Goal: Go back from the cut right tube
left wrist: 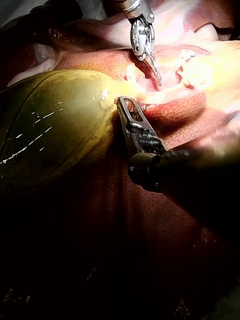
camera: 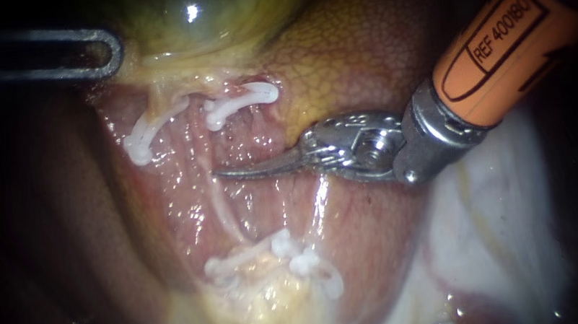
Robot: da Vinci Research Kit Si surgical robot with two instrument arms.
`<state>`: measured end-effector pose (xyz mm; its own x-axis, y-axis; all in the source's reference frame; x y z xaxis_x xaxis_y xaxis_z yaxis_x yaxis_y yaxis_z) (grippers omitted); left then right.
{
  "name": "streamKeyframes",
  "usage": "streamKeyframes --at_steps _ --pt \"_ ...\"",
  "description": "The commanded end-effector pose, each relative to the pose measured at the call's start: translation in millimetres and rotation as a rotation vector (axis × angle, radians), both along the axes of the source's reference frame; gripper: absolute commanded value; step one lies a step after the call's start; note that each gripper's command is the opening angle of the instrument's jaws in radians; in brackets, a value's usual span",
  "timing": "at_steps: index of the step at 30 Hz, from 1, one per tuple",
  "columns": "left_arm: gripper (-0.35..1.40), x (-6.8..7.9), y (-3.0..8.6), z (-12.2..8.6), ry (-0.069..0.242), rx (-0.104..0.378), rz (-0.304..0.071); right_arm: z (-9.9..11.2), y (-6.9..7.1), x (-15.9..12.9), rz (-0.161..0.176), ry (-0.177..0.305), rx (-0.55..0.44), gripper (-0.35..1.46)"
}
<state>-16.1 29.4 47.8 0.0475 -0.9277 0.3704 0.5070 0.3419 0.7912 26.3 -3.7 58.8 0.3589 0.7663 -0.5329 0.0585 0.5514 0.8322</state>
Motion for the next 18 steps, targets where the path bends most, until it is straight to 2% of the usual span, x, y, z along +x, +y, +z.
streamKeyframes --at_steps 1,6,7,9,10,11,12,16,18 --pt "-0.35 0.0 0.0 0.0 0.000 0.000 0.000 -0.1 0.0 0.0 0.000 0.000 0.001 -0.35" --pt "-0.35 0.0 0.0 0.0 0.000 0.000 0.000 -0.4 0.0 0.0 0.000 -0.001 0.007 -0.35" --pt "-0.35 0.0 0.0 0.0 0.000 0.000 0.000 -0.5 0.0 0.1 0.002 0.002 0.008 -0.16" --pt "-0.35 0.0 0.0 0.0 0.000 0.000 0.000 -0.8 0.0 0.5 0.017 0.010 0.008 0.78" --pt "-0.35 0.0 0.0 0.0 0.000 0.000 0.000 -0.9 -0.1 0.7 0.027 0.017 0.008 0.98" --pt "-0.35 0.0 0.0 0.0 0.000 0.000 0.000 -1.0 -0.2 0.9 0.034 0.023 0.008 1.10" --pt "-0.35 0.0 0.0 0.0 0.000 0.000 0.000 -1.2 -0.3 1.2 0.044 0.031 0.009 1.16" --pt "-0.35 0.1 0.0 0.0 0.000 0.000 0.000 -1.7 -0.7 1.6 0.044 0.034 0.009 1.20" --pt "-0.35 0.0 0.0 0.0 0.000 0.000 0.000 -1.8 -0.8 1.5 0.057 0.025 0.003 1.23"
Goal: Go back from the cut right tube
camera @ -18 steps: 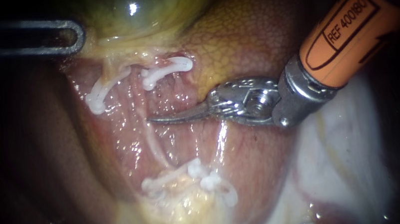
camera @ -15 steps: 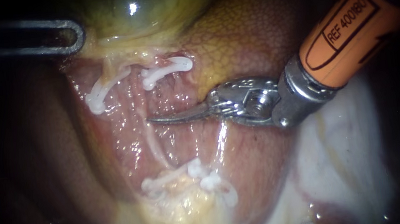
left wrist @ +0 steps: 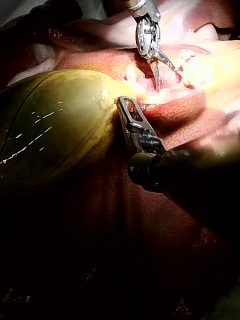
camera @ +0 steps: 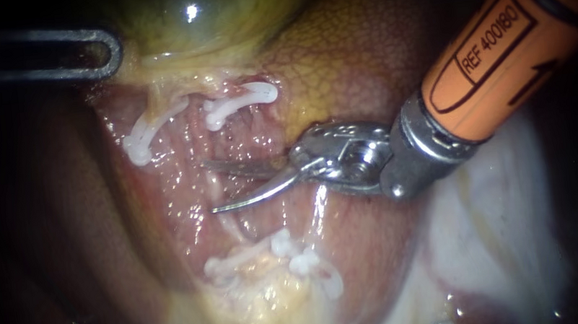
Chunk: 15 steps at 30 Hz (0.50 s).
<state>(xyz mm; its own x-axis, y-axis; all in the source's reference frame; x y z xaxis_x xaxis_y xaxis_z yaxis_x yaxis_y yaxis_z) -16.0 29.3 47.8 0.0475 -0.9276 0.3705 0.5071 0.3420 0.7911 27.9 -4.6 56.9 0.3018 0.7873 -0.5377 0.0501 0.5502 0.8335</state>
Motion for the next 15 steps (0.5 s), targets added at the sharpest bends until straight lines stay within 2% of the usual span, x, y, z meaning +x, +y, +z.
streamKeyframes --at_steps 1,3,5,7,9,12,13,15 --pt "-0.35 0.0 0.0 0.0 0.000 0.000 0.000 -0.1 0.0 -0.1 0.007 -0.006 0.002 1.25" --pt "-0.35 0.0 0.0 0.0 0.000 0.000 0.000 -0.2 -0.2 -0.6 0.009 -0.004 -0.029 1.25" --pt "-0.35 0.0 0.0 0.0 0.000 0.000 0.000 -0.6 -0.6 -1.4 0.031 -0.012 -0.086 1.26" --pt "-0.35 0.1 0.0 0.0 0.000 0.000 0.001 -1.2 -1.0 -2.6 0.069 -0.039 -0.160 1.26" --pt "-0.35 0.1 0.0 0.0 0.000 0.000 0.001 -2.1 -1.2 -3.8 0.079 -0.067 -0.241 1.30" --pt "-0.35 0.1 0.0 0.0 0.000 0.000 0.001 -3.6 -1.2 -5.2 0.050 -0.143 -0.326 1.33" --pt "-0.35 0.1 0.0 0.0 0.000 0.000 0.001 -4.4 -1.1 -5.8 0.027 -0.183 -0.360 1.35" --pt "-0.35 0.1 0.0 0.0 0.000 0.000 0.001 -5.5 -0.8 -6.8 0.008 -0.245 -0.399 1.40"
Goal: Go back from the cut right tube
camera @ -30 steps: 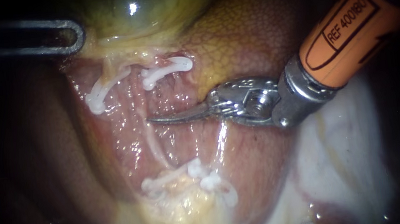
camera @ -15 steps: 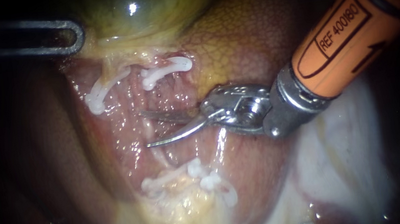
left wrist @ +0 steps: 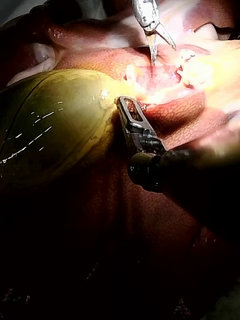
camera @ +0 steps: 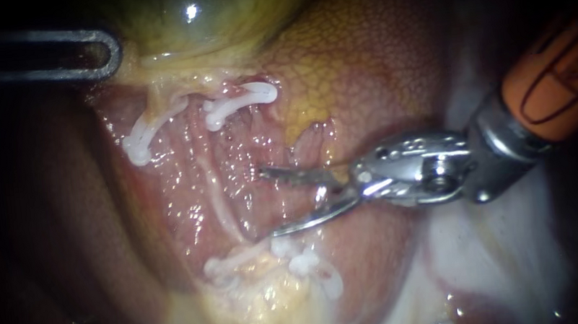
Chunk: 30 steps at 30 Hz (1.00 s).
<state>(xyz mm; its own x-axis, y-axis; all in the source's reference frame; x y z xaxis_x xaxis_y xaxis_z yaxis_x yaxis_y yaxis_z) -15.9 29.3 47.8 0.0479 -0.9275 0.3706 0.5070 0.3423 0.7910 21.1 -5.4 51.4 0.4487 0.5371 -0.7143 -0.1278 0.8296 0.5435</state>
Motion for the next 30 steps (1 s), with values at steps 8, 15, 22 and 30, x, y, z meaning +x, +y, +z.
streamKeyframes --at_steps 8,15,22,30 --pt "-0.35 0.0 0.0 0.0 -0.001 0.000 0.000 -3.3 0.5 -4.3 -0.074 -0.185 -0.157 1.43" --pt "-0.35 -0.1 0.0 0.0 0.000 0.000 0.000 -3.0 0.7 -6.5 -0.122 -0.291 -0.226 1.42" --pt "-0.35 -0.2 0.0 0.1 0.000 0.000 -0.001 -3.0 0.7 -6.7 -0.118 -0.317 -0.236 1.43" --pt "-0.35 -1.6 -0.5 1.2 0.002 -0.006 -0.004 -3.3 0.7 -6.9 -0.117 -0.318 -0.233 1.45"
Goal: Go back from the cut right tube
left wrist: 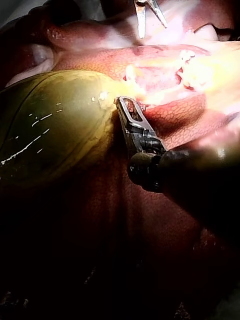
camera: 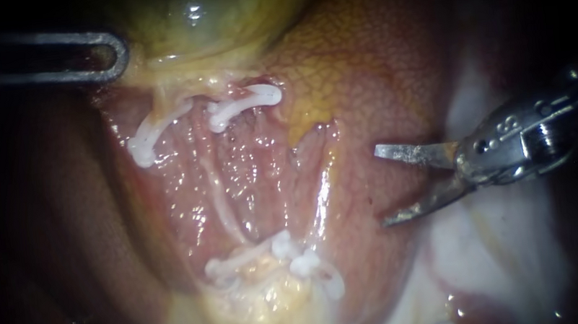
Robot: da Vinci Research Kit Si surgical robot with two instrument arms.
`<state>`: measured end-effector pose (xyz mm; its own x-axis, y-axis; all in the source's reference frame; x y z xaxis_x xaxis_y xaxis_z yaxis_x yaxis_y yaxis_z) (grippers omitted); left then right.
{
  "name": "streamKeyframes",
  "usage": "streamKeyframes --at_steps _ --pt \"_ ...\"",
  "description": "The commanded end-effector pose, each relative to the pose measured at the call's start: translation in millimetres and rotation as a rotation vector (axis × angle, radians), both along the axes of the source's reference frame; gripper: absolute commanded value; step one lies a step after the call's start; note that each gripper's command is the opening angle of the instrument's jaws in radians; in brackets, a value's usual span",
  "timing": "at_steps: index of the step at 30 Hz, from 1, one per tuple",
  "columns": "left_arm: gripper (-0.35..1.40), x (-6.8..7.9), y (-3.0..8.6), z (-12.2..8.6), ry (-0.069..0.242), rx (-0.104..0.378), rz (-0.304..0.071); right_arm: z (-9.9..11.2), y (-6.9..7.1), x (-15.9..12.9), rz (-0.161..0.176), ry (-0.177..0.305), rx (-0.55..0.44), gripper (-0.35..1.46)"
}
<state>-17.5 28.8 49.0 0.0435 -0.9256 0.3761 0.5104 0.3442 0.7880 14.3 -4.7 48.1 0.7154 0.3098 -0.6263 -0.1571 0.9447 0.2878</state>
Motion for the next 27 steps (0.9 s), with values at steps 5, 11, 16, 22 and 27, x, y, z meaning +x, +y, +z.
streamKeyframes --at_steps 5,11,16,22,27 --pt "-0.35 -1.4 -0.2 1.6 -0.006 -0.002 0.009 -0.1 0.0 -0.2 -0.001 0.001 0.000 1.45" --pt "-0.35 -3.2 -0.2 3.5 -0.014 -0.002 0.021 -0.1 0.0 -0.3 -0.001 0.001 0.000 1.45" --pt "-0.35 -4.0 -0.4 4.0 -0.015 -0.001 0.026 -0.2 0.0 -0.4 -0.002 0.001 0.001 1.45" --pt "-0.35 -4.0 -0.4 4.1 -0.016 -0.001 0.028 -0.2 0.1 -0.4 -0.002 0.001 0.001 1.45" --pt "-0.35 -3.7 -0.4 3.9 -0.018 0.000 0.030 -0.1 0.1 -0.1 -0.001 0.002 0.002 1.45"
